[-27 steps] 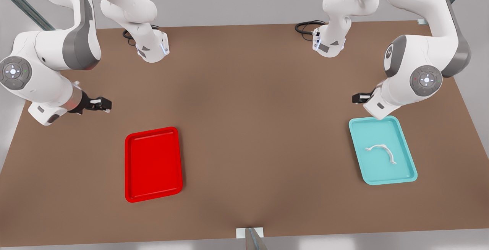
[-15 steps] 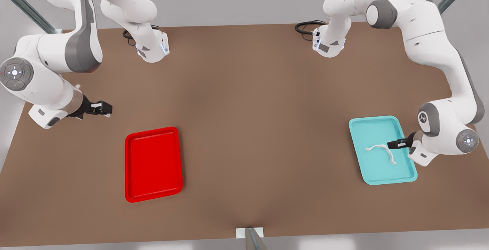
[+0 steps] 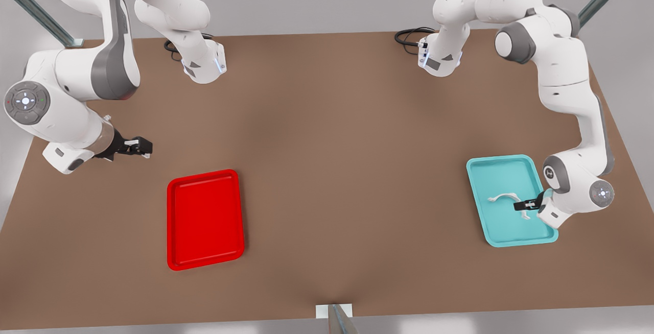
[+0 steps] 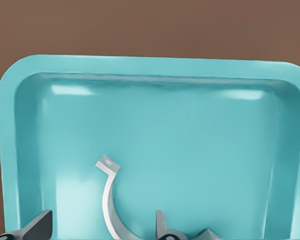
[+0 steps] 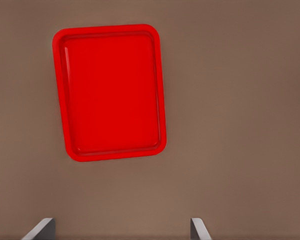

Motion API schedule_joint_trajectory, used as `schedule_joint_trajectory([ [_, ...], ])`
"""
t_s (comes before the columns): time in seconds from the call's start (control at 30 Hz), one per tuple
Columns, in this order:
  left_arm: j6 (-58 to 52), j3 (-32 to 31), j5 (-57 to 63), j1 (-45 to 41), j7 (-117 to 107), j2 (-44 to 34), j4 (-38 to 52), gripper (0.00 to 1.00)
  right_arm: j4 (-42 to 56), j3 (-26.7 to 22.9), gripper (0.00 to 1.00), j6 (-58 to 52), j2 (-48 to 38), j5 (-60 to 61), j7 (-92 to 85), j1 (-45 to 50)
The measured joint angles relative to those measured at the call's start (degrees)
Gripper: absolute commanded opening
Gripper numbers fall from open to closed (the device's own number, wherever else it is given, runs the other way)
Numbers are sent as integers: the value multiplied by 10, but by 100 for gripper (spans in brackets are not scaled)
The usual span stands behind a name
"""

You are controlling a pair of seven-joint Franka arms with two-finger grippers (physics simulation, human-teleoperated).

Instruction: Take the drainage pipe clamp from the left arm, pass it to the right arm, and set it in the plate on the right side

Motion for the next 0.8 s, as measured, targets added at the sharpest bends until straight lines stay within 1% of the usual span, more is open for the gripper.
schedule_joint_trajectory([
  [0.3, 26, 0, -11, 2, 2, 17, -4, 100, -2, 1, 100, 2, 0, 0, 0, 0],
  [0.33, 27, 0, -11, 2, -1, 17, -4, 88, -2, 1, 100, 2, 0, 0, 0, 0],
  [0.4, 29, 0, -11, 2, -6, 17, -4, 51, -2, 1, 100, 2, 1, 0, 0, 0],
  [0.43, 29, 0, -10, 2, -9, 17, -4, 47, -2, 1, 100, 2, 1, 0, 0, 0],
  [0.47, 30, 0, -9, 2, -12, 17, -3, 46, -3, 1, 100, 2, 1, 0, 0, 0],
  [0.7, 32, 0, -11, 0, -26, 17, -3, 46, -7, 1, 100, 5, 1, 0, 0, 0],
  [0.8, 32, 0, -11, 0, -31, 16, -3, 35, -8, 1, 100, 6, 0, 0, 0, 0],
])
